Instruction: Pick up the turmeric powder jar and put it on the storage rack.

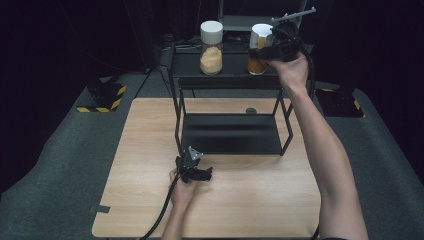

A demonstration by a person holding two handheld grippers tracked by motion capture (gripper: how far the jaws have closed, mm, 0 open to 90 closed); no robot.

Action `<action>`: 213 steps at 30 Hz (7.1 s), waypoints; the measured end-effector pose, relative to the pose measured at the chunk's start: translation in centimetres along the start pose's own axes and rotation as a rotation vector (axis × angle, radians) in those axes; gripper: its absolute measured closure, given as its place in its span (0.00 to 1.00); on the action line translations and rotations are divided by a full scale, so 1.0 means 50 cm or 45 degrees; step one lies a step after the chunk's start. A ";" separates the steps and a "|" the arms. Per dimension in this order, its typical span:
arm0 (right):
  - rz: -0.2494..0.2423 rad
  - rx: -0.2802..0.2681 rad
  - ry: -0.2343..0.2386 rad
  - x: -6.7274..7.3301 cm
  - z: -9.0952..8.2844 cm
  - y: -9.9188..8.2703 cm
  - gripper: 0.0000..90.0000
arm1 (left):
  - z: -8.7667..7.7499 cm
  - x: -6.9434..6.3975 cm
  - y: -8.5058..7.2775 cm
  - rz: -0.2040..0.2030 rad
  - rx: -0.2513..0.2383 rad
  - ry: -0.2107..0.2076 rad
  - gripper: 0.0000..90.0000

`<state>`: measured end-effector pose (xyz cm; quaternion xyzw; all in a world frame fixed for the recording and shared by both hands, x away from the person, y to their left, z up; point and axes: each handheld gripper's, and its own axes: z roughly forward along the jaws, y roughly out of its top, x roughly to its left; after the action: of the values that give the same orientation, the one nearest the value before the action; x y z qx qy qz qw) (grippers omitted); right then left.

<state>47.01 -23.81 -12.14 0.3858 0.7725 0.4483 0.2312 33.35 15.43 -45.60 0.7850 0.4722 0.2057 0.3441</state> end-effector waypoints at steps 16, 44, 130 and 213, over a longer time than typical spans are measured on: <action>0.016 -0.042 0.022 -0.002 -0.002 -0.013 0.22 | 0.000 0.000 0.000 0.000 0.000 0.000 0.07; 0.040 -0.088 0.090 -0.039 -0.056 -0.069 0.10 | 0.000 0.000 0.000 0.002 0.000 0.001 0.07; 0.061 -0.169 0.114 -0.080 -0.153 -0.275 0.13 | 0.000 0.000 0.000 -0.002 -0.002 -0.001 0.07; 0.107 -0.065 0.160 -0.051 -0.070 -0.464 0.13 | 0.000 0.000 0.000 0.000 -0.001 0.000 0.07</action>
<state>37.05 -34.64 -30.63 0.3830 0.7569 0.5005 0.1731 33.34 15.44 -45.61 0.7849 0.4722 0.2057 0.3444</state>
